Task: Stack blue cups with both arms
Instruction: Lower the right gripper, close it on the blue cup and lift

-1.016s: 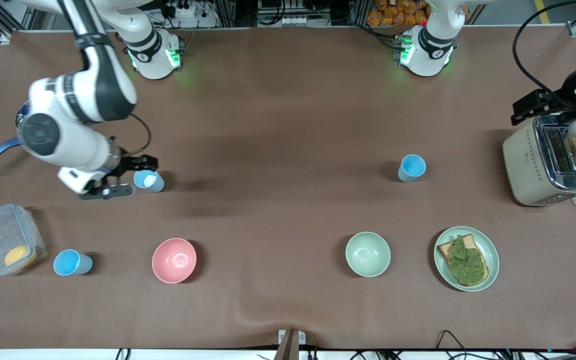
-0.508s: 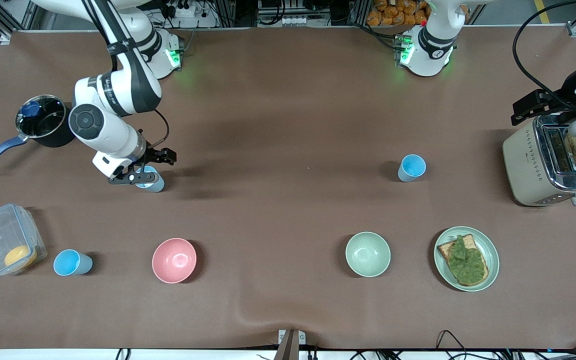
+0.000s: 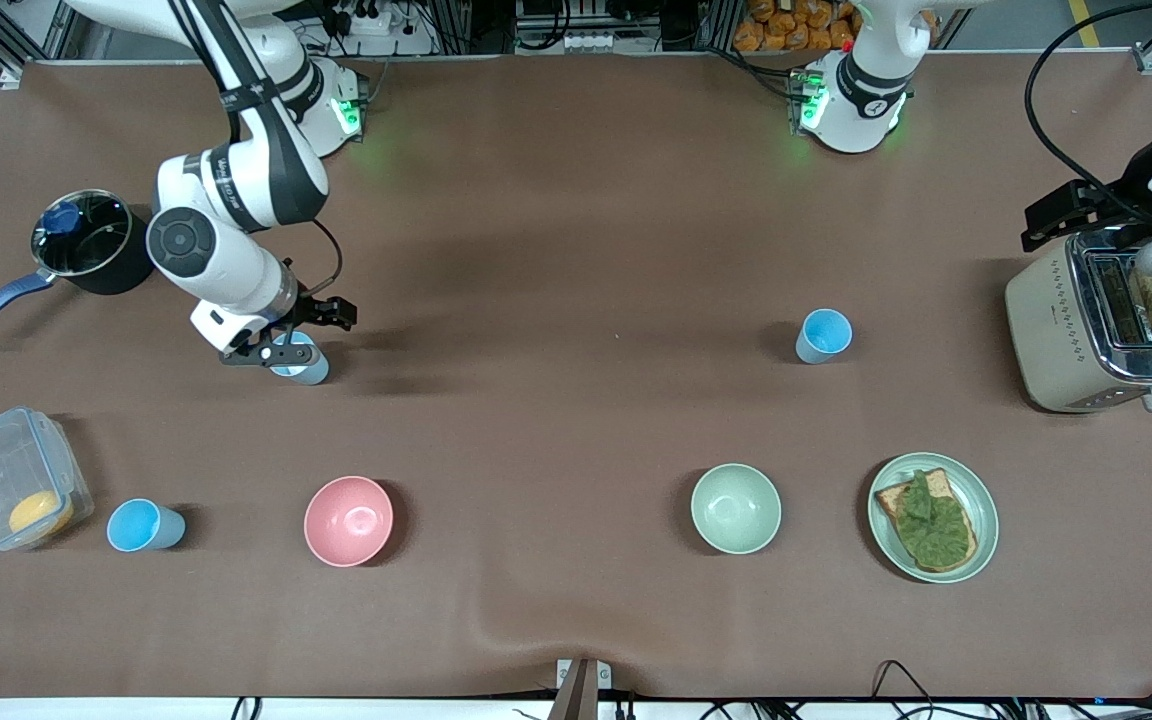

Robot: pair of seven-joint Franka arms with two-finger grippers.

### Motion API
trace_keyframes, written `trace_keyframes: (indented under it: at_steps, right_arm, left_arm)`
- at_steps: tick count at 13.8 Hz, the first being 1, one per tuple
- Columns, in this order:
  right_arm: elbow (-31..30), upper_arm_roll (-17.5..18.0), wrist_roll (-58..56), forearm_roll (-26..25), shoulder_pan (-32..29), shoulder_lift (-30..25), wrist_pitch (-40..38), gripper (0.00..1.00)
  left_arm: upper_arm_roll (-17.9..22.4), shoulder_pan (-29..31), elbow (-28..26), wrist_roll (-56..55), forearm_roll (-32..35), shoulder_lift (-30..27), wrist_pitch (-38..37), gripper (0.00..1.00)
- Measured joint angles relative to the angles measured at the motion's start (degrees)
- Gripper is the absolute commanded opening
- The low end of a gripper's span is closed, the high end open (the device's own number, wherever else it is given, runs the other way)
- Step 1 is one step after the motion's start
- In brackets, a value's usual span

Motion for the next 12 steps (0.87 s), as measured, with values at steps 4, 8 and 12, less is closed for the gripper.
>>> trace_keyframes:
  at_steps: [4,8,12]
  right_arm:
    - [-0.44,-0.35,0.84,-0.03,0.31,1.52,0.69,1.00]
    - [-0.57,-1.05,0.84,-0.07,-0.75,5.38,8.53,1.00]
    - [-0.50,-1.19,0.82,-0.09,-1.33,8.58,12.29,0.60]
  left_arm:
    - [-0.26,-0.01,-0.45,-2.06,0.00,1.14,0.09,1.00]
    - [-0.92,-0.23,-2.74,-2.66,0.00,2.21,3.27,1.00]
    - [-2.32,-1.00,-5.18,-5.81,0.00,3.32,6.41,1.00]
